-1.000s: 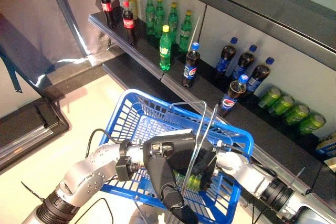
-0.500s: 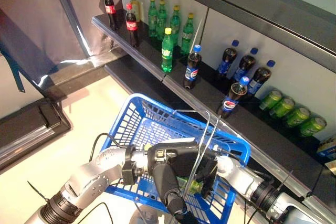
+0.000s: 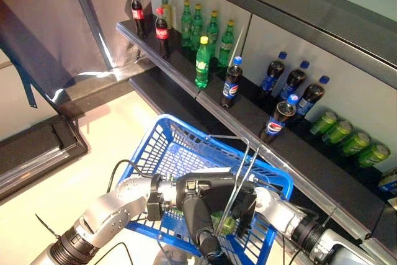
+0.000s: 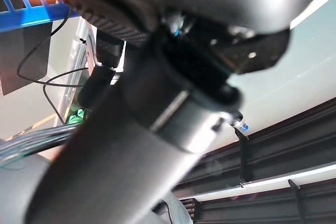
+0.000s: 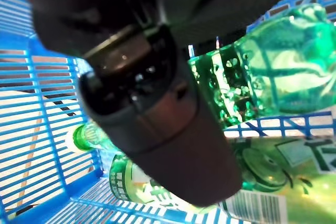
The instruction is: Pick up the drink and place into the basket.
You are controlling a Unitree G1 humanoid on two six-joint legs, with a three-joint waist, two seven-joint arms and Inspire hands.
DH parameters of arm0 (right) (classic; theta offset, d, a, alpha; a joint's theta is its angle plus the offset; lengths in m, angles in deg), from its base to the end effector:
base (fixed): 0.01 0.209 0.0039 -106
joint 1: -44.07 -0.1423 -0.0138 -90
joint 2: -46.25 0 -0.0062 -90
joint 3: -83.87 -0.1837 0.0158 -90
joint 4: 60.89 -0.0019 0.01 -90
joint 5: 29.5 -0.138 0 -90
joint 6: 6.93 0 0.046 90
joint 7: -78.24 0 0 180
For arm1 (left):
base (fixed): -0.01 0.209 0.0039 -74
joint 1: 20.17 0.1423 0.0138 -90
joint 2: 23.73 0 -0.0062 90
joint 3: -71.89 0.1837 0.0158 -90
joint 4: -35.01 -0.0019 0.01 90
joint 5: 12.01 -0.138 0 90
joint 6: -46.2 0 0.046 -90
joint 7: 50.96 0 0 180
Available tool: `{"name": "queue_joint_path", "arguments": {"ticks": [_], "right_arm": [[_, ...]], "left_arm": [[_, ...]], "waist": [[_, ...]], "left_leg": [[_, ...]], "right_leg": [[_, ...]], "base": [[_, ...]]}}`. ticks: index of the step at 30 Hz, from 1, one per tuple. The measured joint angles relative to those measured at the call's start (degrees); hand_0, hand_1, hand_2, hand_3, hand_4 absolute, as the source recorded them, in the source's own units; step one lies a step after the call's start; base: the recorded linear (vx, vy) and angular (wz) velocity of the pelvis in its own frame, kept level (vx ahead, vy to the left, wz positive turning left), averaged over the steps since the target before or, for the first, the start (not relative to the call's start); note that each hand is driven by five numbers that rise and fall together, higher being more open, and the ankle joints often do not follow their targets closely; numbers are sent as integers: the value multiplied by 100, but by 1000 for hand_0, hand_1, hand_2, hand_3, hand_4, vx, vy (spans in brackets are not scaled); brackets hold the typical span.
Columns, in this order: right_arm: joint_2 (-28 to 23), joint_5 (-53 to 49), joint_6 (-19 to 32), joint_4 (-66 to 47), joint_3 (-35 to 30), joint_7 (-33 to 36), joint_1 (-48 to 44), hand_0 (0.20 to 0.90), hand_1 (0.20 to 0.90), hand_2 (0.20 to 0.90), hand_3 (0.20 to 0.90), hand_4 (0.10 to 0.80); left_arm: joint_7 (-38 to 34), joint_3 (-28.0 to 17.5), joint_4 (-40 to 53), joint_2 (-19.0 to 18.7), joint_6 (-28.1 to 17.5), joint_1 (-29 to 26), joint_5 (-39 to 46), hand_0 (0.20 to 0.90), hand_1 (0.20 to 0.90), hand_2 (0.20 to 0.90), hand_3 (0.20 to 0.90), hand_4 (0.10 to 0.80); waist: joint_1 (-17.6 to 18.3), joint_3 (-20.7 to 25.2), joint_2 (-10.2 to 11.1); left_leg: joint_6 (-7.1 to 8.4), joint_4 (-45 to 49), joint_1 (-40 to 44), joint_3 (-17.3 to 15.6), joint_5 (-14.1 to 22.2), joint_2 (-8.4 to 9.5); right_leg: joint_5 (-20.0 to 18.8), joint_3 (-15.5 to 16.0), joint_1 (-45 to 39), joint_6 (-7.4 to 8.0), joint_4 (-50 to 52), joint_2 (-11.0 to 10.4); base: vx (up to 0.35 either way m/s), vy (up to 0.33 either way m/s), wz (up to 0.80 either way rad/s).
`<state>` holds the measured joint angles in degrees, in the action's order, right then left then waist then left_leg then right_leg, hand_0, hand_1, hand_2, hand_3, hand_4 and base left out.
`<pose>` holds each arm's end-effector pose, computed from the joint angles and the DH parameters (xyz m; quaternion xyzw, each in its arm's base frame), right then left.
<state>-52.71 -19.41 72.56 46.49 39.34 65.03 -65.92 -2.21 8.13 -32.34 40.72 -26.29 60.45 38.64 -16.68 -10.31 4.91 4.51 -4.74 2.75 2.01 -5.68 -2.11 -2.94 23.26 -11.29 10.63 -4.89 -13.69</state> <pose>0.2259 -0.1194 0.0109 -0.4091 0.1529 0.3989 0.8063 0.1966 0.1549 0.1082 -0.0830 0.0717 -0.6898 0.7157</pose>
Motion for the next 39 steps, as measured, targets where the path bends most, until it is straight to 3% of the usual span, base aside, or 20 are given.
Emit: {"name": "queue_joint_path", "arguments": {"ticks": [24, 39], "right_arm": [[-258, 105, -142, -441, -170, 0, 256, 900, 900, 900, 900, 800], [-505, 103, -161, -873, -698, -13, 505, 900, 900, 900, 900, 800]], "left_arm": [[-81, -60, 2, 69, 1, 36, -17, 300, 300, 300, 200, 100], [-333, -736, -5, 480, 104, 505, 45, 300, 300, 300, 200, 100]], "waist": [[62, 25, 34], [143, 24, 32]], "left_leg": [[-3, -1, -7, -43, 5, -6], [-5, -1, 10, -163, 36, -33]], "right_leg": [[-1, -34, 29, 0, 1, -2], [-3, -156, 91, -3, 1, 3]], "base": [[0, 1, 0], [0, 5, -3]]}}
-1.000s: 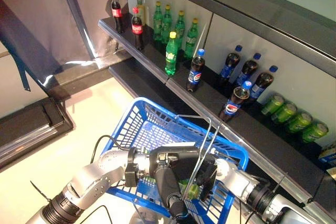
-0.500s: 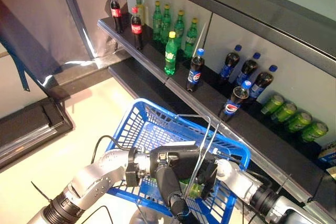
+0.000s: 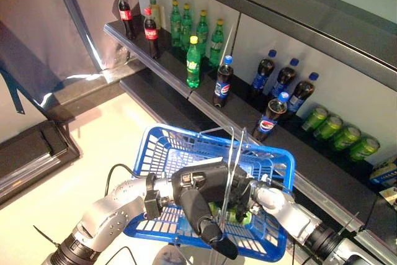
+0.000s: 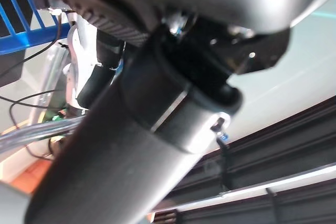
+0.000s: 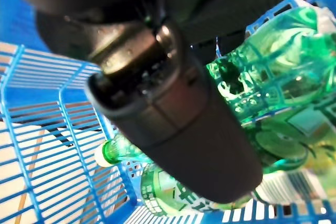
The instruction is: Pick up the drink and place into the basket.
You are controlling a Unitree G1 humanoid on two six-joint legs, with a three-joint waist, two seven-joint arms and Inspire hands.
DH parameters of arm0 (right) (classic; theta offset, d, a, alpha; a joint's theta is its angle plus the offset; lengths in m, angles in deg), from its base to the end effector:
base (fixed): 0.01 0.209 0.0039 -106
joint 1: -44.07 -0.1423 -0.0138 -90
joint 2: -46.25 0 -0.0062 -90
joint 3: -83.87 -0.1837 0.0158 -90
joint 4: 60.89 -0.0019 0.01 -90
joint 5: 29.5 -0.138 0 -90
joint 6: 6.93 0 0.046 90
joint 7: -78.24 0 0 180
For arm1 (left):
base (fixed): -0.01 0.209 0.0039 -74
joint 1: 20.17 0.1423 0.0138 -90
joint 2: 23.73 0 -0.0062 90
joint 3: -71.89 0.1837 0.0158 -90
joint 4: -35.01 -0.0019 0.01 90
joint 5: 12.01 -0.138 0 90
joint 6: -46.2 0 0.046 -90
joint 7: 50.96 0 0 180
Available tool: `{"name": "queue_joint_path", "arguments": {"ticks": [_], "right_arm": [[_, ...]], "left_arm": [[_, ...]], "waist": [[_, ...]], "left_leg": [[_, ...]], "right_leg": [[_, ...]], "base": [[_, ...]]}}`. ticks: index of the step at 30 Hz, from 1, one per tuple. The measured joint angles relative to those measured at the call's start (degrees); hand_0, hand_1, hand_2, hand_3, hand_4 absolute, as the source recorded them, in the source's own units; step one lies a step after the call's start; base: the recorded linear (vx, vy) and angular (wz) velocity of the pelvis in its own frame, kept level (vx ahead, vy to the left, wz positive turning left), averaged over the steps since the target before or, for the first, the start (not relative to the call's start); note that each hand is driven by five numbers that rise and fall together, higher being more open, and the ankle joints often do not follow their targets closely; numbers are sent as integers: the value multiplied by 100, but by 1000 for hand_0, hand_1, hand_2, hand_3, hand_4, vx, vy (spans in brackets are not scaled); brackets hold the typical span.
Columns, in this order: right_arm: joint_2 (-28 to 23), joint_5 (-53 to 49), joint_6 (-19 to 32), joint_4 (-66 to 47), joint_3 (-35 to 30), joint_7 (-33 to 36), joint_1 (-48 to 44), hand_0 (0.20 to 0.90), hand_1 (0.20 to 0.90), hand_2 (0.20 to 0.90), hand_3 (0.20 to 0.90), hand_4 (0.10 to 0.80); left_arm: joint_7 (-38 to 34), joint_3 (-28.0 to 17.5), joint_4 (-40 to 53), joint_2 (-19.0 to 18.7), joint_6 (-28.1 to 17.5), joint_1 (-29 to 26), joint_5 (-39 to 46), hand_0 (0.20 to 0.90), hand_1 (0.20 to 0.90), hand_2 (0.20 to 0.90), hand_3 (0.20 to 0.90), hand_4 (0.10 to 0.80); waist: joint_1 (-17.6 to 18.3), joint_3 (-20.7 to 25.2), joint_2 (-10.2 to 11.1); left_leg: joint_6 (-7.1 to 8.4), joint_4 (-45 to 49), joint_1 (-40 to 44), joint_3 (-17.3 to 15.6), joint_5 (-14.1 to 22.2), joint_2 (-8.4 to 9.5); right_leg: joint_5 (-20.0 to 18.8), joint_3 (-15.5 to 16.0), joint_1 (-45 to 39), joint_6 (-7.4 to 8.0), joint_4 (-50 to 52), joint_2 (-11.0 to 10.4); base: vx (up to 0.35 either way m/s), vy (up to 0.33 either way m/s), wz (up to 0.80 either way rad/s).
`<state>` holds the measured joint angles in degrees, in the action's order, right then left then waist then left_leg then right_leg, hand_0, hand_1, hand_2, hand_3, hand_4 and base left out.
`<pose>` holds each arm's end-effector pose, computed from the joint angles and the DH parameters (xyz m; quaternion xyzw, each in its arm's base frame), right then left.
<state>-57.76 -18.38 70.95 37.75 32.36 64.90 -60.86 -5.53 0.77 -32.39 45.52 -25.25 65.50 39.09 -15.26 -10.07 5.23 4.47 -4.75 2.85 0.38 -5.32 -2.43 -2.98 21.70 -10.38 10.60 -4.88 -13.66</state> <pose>0.2208 -0.1459 0.0264 -0.4099 0.1417 0.3524 0.8293 0.1930 0.1638 0.1042 -0.1275 0.0479 -0.6293 0.7651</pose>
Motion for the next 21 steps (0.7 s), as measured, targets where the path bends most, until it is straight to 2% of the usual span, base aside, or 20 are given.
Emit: {"name": "queue_joint_path", "arguments": {"ticks": [6, 7, 12, 21], "right_arm": [[-24, -4, 34, -669, -478, 83, -8, 900, 900, 900, 900, 800], [-38, -6, 74, -728, -481, 81, 3, 900, 900, 900, 900, 800], [-45, -77, 137, -766, -663, 81, 2, 900, 900, 900, 900, 800], [-63, -229, 194, -779, -1002, 83, 2, 900, 900, 900, 900, 800]], "left_arm": [[-205, -70, -203, 13, 122, 116, 3, 300, 300, 300, 200, 100], [-262, -239, -255, 41, 135, 278, 4, 300, 300, 300, 200, 100], [-487, -555, -655, 160, 257, 626, 112, 300, 300, 300, 200, 100], [-820, -796, -1300, 436, 368, 794, 113, 300, 300, 300, 200, 100]], "waist": [[25, 0, -1], [47, 0, -1], [127, 0, -1], [155, -1, -1]], "left_leg": [[2, 0, 6, -21, 3, -6], [2, 0, 6, -31, 7, -8], [5, 0, 7, -95, 16, -22], [7, -1, 18, -152, 30, -42]], "right_leg": [[0, -19, 8, 0, 0, 1], [0, -29, 15, 0, 0, 1], [-9, -98, 59, -10, 0, 7], [-12, -158, 89, -14, 0, 15]], "base": [[0, 0, 0], [-5, -11, -4], [-7, -4, -6], [-3, 0, -3]]}}
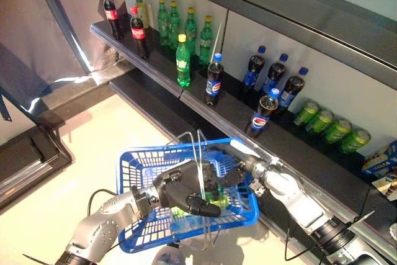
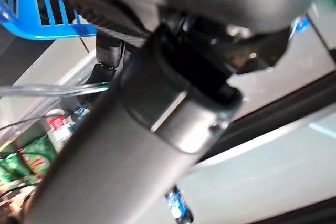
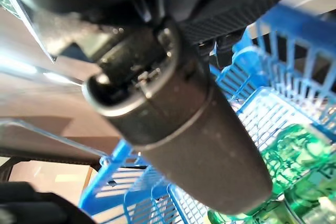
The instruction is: Pick up the drink and place into the basket.
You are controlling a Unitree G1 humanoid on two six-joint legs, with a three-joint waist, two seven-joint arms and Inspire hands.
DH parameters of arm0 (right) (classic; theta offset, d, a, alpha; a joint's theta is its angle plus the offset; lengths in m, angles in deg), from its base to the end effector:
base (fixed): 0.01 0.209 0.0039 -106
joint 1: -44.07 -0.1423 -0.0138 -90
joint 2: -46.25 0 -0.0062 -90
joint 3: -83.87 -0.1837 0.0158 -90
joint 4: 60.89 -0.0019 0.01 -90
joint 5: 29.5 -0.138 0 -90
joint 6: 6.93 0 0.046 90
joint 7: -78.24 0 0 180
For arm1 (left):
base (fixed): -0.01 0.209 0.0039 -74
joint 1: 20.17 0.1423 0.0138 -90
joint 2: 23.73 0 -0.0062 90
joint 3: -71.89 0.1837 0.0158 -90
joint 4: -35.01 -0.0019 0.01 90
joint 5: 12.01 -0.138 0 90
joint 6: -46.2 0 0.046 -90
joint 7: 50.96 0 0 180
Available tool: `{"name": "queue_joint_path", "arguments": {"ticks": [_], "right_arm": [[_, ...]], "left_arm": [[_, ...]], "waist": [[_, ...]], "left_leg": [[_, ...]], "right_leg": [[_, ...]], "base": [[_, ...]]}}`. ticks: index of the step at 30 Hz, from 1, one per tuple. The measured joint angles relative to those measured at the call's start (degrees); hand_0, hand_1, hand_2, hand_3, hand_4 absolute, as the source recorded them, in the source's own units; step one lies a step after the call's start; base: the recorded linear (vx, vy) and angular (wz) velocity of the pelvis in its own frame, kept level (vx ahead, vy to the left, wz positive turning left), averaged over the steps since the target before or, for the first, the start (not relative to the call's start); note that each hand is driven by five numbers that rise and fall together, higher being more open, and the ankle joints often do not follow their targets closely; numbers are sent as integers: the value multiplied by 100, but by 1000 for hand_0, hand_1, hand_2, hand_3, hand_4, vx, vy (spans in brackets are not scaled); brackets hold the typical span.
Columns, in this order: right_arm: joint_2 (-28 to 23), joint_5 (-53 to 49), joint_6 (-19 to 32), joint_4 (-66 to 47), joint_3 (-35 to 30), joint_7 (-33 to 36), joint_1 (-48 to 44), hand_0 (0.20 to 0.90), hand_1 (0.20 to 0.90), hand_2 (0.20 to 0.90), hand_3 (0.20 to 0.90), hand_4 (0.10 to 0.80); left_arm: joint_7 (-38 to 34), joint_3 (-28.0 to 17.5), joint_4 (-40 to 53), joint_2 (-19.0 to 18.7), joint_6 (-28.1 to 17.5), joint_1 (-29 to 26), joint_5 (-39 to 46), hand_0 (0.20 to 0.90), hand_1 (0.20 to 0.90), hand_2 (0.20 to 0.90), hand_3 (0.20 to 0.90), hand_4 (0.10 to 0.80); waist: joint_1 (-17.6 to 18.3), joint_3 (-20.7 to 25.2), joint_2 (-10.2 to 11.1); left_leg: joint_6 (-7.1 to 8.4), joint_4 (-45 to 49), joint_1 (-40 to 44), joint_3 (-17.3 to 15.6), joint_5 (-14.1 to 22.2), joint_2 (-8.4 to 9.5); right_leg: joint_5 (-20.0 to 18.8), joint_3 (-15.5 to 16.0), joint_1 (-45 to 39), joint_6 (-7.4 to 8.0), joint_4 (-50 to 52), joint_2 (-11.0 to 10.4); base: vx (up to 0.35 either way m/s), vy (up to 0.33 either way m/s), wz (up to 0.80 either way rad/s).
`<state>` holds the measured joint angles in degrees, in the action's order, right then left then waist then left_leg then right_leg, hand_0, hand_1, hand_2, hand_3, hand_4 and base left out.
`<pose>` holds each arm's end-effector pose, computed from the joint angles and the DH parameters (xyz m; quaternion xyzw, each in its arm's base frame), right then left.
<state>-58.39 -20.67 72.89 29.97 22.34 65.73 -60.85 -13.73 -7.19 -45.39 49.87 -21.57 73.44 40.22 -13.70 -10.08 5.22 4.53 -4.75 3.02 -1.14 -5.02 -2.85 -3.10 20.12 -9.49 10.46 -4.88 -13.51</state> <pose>0.2343 -0.1563 0.0665 -0.3740 0.0490 0.2944 0.8781 0.1829 0.2008 0.0539 -0.2186 0.1563 -0.4417 0.8560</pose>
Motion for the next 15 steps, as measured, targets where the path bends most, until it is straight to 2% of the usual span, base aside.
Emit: {"name": "queue_joint_path", "arguments": {"ticks": [5, 11, 15], "right_arm": [[0, -25, 75, -26, -65, 2, -1, 900, 900, 900, 900, 800], [1, -94, 91, -180, -80, 3, 0, 900, 900, 900, 900, 800], [55, -387, 242, -245, -303, 42, 21, 900, 900, 900, 900, 800]], "left_arm": [[-65, -299, -197, 132, 1, 157, 0, 300, 300, 300, 200, 100], [-147, -450, -261, 260, 1, 183, 0, 300, 300, 300, 200, 100], [-199, -611, -363, 352, 1, 185, 0, 300, 300, 300, 200, 100]], "waist": [[4, 0, 0], [3, 0, 0], [25, -1, 0]], "left_leg": [[2, -1, 3, -6, 3, -10], [2, -1, 4, -8, 3, -27], [2, -2, 6, -15, 3, -31]], "right_leg": [[-1, -6, 1, -1, 0, 4], [-1, -6, 1, -2, 0, 5], [-3, -13, 4, -4, 0, 8]], "base": [[0, 0, 0], [0, 0, 0], [0, 0, 0]]}}
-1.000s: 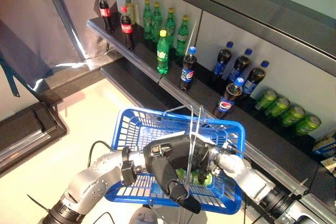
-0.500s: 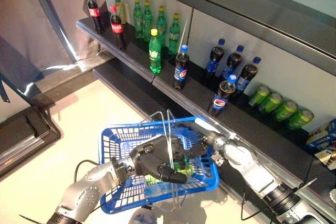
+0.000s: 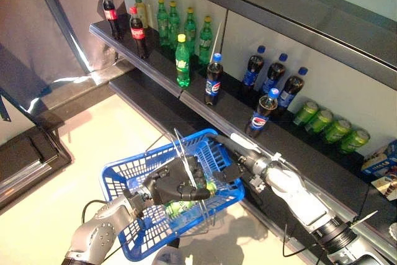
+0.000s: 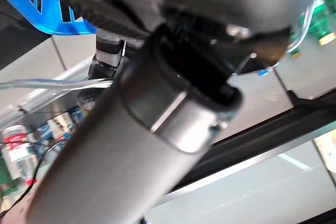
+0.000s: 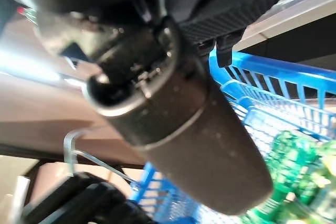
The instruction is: Pick up the drink and place into the basket.
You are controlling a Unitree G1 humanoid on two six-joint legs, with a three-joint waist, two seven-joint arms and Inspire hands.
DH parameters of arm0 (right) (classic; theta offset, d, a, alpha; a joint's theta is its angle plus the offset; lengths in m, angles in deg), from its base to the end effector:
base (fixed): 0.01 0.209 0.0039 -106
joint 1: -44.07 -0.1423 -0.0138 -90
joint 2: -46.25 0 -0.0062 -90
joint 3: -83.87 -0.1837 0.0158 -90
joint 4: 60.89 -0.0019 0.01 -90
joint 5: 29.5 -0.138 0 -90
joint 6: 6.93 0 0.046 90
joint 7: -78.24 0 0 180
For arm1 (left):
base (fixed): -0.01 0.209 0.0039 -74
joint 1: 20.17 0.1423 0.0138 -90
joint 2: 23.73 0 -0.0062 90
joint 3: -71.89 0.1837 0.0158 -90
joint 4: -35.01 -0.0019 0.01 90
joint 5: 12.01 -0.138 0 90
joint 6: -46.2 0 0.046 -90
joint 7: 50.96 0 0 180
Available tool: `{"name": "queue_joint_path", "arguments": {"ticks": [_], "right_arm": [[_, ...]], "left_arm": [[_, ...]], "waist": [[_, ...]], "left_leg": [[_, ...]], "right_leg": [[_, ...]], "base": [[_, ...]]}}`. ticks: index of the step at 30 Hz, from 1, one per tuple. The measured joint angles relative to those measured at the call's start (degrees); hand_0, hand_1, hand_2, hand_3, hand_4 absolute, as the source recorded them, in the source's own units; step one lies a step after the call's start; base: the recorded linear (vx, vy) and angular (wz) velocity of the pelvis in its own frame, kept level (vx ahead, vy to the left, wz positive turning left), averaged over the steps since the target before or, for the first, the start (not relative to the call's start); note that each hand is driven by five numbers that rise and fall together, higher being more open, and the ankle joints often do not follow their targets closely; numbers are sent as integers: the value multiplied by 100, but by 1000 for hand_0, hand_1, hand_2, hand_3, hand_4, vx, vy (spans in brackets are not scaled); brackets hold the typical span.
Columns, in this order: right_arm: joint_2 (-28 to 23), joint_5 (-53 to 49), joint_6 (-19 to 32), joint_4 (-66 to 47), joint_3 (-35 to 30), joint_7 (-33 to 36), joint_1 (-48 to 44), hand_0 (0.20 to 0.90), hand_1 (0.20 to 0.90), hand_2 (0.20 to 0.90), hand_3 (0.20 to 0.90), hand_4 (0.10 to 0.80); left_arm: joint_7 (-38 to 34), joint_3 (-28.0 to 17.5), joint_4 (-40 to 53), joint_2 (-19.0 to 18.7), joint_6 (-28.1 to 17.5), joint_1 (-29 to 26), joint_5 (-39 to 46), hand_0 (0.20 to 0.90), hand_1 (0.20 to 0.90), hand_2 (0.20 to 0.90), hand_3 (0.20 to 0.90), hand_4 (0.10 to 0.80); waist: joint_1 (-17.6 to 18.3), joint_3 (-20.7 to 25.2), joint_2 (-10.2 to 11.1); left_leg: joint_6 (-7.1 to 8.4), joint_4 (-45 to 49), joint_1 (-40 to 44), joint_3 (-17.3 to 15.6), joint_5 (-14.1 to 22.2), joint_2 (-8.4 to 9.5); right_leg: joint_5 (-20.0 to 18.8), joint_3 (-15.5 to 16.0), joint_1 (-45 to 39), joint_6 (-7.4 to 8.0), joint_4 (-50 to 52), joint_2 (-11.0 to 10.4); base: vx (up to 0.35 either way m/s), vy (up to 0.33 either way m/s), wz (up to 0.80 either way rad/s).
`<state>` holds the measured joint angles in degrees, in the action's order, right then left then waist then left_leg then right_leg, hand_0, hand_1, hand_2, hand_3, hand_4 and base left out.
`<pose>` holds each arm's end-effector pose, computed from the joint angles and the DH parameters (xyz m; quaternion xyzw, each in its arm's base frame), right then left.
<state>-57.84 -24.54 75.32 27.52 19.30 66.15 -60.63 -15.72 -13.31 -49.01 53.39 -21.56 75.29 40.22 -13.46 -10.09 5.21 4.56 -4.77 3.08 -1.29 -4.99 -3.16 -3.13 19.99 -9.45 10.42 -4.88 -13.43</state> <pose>0.2357 -0.1566 0.0789 -0.3312 0.0069 0.2875 0.8987 0.1799 0.2156 0.0448 -0.2511 0.1485 -0.3671 0.8832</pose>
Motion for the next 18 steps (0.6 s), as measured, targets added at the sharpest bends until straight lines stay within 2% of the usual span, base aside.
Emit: {"name": "queue_joint_path", "arguments": {"ticks": [6, 12, 18], "right_arm": [[320, -272, 340, 0, -518, 483, 446, 900, 900, 900, 900, 800], [408, -267, 366, 38, -686, 664, 1135, 900, 900, 900, 900, 800], [589, -262, 394, 317, -893, 858, 1359, 900, 900, 900, 900, 800]], "left_arm": [[-90, -374, -238, 314, -1, 297, 5, 300, 300, 300, 200, 100], [-247, -487, -738, 489, -1, 392, 92, 300, 300, 300, 200, 100], [-340, -890, -1077, 760, -11, 578, 204, 300, 300, 300, 200, 100]], "waist": [[78, 0, 0], [214, -1, -1], [434, -3, -5]], "left_leg": [[-2, -2, -3, -56, 12, -7], [3, -3, 3, -138, 27, -33], [10, -5, 10, -212, 32, -68]], "right_leg": [[-3, -48, 41, -3, 0, -4], [-15, -141, 92, -19, 0, 16], [-30, -208, 135, -37, 0, 34]], "base": [[-13, 8, -4], [-23, 17, -8], [-10, 7, -5]]}}
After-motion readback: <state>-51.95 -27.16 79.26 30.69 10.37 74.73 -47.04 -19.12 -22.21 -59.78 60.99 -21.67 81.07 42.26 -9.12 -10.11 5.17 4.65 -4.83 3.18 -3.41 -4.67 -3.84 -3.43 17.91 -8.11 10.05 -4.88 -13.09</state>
